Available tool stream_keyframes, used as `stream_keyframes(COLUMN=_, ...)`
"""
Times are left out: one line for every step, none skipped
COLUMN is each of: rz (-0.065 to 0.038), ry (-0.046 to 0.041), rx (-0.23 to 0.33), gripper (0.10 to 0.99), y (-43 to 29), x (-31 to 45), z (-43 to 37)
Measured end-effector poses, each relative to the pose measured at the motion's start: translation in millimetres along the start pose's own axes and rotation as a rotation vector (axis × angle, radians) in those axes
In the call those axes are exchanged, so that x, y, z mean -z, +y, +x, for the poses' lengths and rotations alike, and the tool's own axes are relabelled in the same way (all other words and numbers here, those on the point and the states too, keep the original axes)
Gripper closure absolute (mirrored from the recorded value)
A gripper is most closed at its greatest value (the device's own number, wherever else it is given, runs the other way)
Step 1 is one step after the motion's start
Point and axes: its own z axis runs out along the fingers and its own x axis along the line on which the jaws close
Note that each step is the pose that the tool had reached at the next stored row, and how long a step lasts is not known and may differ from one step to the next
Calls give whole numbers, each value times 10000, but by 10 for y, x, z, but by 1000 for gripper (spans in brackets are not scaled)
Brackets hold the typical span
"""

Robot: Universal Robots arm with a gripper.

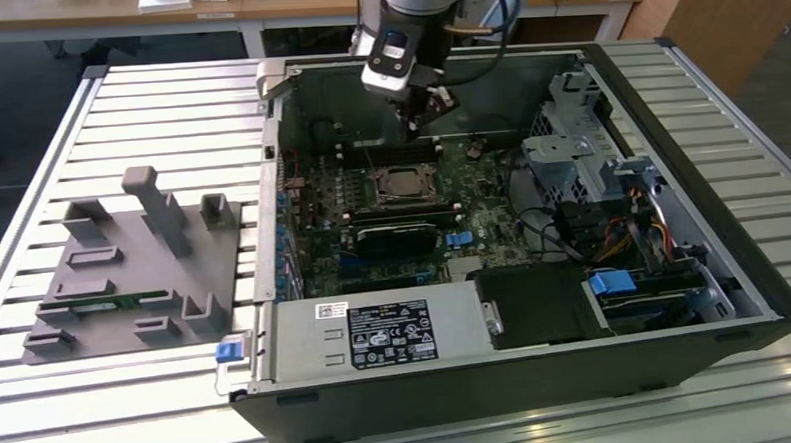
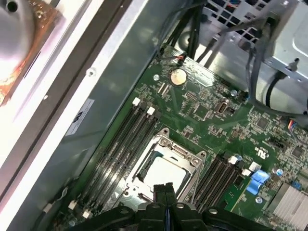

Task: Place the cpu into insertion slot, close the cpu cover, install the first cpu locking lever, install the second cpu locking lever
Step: 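Install the first cpu locking lever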

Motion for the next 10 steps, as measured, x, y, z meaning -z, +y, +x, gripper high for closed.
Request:
stream_keyframes(rz=1, ry=1, rx=111, gripper=980, y=-1, x=-2, z=1)
stream_keyframes(rz=4, ry=2, rx=239, gripper=980, y=-2, x=-4, z=1)
stream_keyframes(rz=6, ry=4, rx=364, gripper=980, y=-2, x=-6, z=1)
stream_keyframes(rz=7, ry=6, rx=519, gripper=980, y=-3, x=-8, z=2)
stream_keyframes(rz=10, ry=8, rx=697, gripper=980, y=-3, x=-10, z=2)
stream_keyframes(rz=13, ry=9, rx=878, gripper=980, y=-3, x=-11, z=2)
stream_keyframes(rz=16, ry=11, rx=1056, gripper=980, y=-3, x=-13, z=2)
stream_keyframes(rz=18, ry=14, rx=1237, gripper=980, y=-3, x=-15, z=2)
stream_keyframes(rz=20, ry=16, rx=1417, gripper=980, y=-3, x=-17, z=1)
stream_keyframes(rz=24, ry=18, rx=1613, gripper=980, y=-3, x=-19, z=2)
